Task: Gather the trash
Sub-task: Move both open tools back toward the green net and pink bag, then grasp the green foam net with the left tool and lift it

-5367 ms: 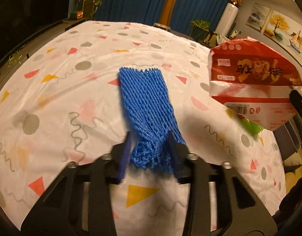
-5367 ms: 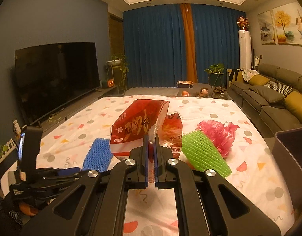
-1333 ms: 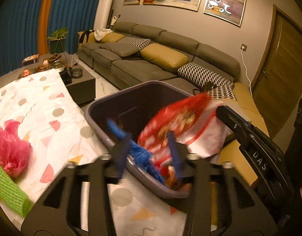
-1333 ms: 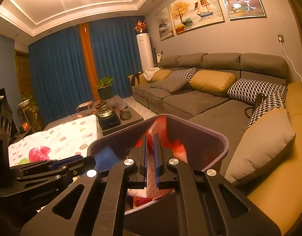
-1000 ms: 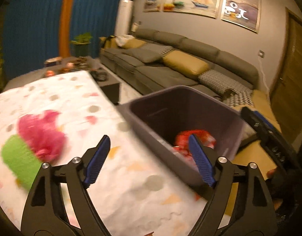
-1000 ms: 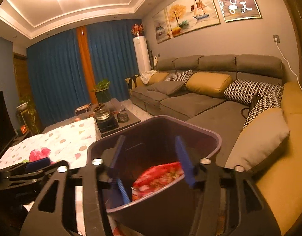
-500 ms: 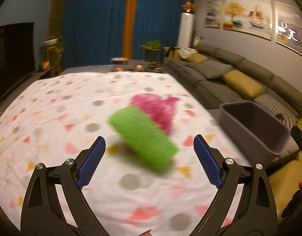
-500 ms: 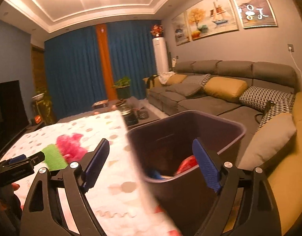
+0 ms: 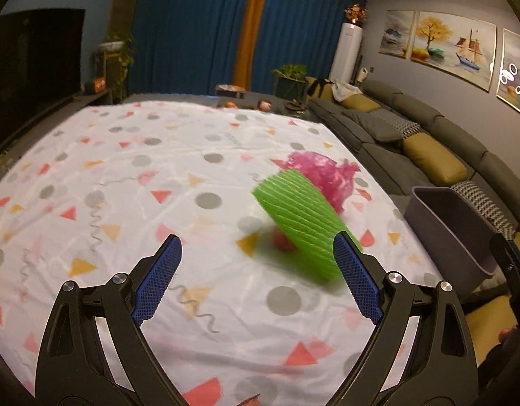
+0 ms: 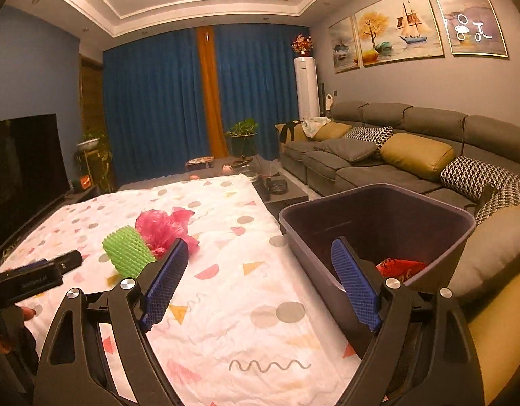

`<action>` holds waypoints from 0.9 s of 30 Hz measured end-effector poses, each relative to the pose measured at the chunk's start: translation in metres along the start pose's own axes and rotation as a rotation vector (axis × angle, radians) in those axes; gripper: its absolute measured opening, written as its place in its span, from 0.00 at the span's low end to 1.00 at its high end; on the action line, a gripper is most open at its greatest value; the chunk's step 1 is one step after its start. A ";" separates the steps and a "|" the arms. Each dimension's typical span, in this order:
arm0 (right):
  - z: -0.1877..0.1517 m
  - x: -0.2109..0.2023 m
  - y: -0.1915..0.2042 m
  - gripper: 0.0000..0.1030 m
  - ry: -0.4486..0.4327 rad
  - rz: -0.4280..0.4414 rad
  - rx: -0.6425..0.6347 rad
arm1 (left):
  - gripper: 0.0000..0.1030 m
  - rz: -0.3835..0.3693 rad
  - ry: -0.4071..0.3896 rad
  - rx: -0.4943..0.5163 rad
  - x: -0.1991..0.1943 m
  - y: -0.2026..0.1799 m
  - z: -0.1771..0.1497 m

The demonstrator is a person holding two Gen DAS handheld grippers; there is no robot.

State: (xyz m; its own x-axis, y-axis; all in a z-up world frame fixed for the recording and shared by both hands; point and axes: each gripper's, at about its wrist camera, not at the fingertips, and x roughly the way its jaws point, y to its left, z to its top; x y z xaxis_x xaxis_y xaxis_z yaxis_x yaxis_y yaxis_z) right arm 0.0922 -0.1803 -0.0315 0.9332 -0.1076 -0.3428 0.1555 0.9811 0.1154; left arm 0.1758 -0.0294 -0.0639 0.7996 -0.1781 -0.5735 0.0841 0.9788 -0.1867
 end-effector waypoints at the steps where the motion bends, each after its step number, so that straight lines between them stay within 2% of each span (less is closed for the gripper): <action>1: 0.000 0.002 0.001 0.82 0.000 0.001 0.002 | 0.87 -0.005 0.010 -0.003 0.005 -0.003 -0.001; 9: 0.000 0.011 0.004 0.82 0.007 0.009 -0.008 | 0.82 -0.059 0.136 -0.013 0.052 -0.036 -0.006; 12: 0.001 0.014 0.004 0.81 0.009 0.012 -0.014 | 0.69 -0.064 0.191 -0.013 0.068 -0.041 -0.008; 14: 0.002 0.016 0.003 0.81 0.010 0.012 -0.015 | 0.57 -0.070 0.225 -0.029 0.075 -0.040 -0.011; 16: 0.002 0.018 0.002 0.81 0.009 0.012 -0.015 | 0.40 -0.087 0.245 -0.041 0.078 -0.037 -0.013; 19: 0.002 0.019 0.002 0.81 0.016 0.015 -0.011 | 0.24 -0.073 0.252 -0.039 0.078 -0.035 -0.016; 22: 0.005 0.019 0.002 0.81 0.019 0.023 -0.015 | 0.14 -0.069 0.236 -0.043 0.072 -0.032 -0.016; 27: 0.007 0.020 0.008 0.81 0.019 0.036 -0.029 | 0.11 -0.064 0.186 -0.016 0.052 -0.026 -0.014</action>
State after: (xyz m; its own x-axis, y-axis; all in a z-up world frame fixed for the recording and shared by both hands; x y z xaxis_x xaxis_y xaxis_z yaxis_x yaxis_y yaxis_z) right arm 0.1141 -0.1757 -0.0304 0.9315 -0.0697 -0.3570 0.1125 0.9885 0.1007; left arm 0.2069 -0.0656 -0.1002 0.6688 -0.2574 -0.6975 0.1206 0.9633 -0.2399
